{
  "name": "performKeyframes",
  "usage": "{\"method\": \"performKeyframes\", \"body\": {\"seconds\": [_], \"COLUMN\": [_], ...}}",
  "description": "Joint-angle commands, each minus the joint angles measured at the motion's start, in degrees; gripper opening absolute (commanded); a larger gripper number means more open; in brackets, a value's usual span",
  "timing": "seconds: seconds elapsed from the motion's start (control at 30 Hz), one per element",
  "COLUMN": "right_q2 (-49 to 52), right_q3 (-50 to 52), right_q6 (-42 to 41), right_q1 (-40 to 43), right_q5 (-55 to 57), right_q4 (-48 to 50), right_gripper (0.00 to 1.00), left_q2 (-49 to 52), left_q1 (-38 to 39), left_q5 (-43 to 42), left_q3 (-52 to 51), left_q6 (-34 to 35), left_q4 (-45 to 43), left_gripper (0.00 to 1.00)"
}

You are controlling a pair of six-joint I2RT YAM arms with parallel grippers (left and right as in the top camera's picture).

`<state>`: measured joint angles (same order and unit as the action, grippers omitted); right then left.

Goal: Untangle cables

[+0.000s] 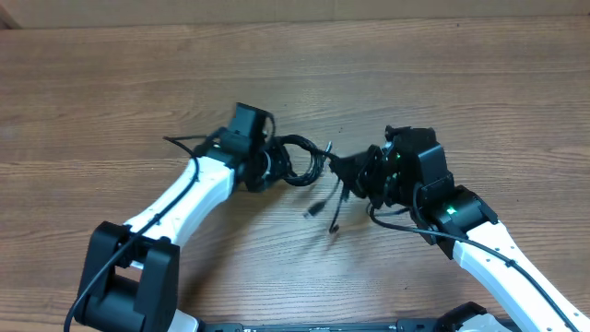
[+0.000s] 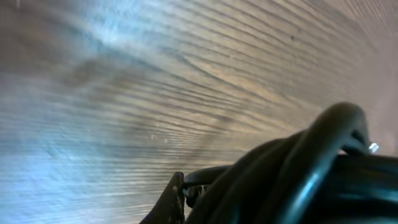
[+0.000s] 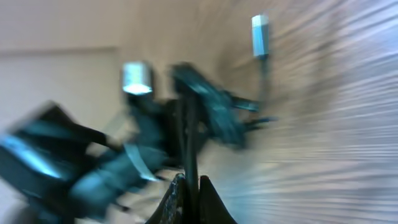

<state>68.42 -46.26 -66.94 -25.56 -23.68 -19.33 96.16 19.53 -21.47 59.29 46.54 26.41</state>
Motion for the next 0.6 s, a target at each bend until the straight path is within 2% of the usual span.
{"method": "performKeyframes", "body": {"seconds": [0.0,0.07,0.1,0.2,0.27,0.3,0.43,0.57], "right_q2": [-0.5,-0.5,-0.5,-0.5,-0.9,-0.9,-0.9,-0.1], "right_q3": [-1.4,-1.4,-1.4,-1.4,-1.5,-1.5,-1.5,-1.5], "right_q6": [16.0,20.7,25.9,34.0,36.0,36.2,44.7,45.2], "right_q1": [0.2,0.2,0.2,0.2,0.2,0.2,0.2,0.1], "right_q5": [3.3,3.2,3.0,3.1,3.0,1.6,-7.6,-9.0], "right_q4": [-4.9,-7.1,-8.5,-9.5,-8.4,-6.5,0.4,3.7], "right_gripper": [0.06,0.15,0.3,0.66,0.74,0.86,0.88,0.86], "left_q2": [-2.6,-3.5,-4.3,-5.6,-5.9,-5.9,-5.9,-5.9], "left_q1": [-5.0,-6.6,-7.5,-7.6,-7.5,-7.4,-7.3,-7.1], "left_q5": [-8.3,-11.5,-12.9,-12.6,-12.7,-13.0,-13.8,-15.1], "left_q3": [2.0,2.5,2.8,2.9,2.9,2.9,2.9,2.9], "left_q6": [-19.6,-24.0,-28.0,-35.4,-38.8,-40.8,-47.0,-49.4], "left_q4": [0.7,1.3,2.2,3.5,4.7,5.8,8.6,9.6], "left_gripper": [0.04,0.04,0.04,0.04,0.04,0.04,0.04,0.04]}}
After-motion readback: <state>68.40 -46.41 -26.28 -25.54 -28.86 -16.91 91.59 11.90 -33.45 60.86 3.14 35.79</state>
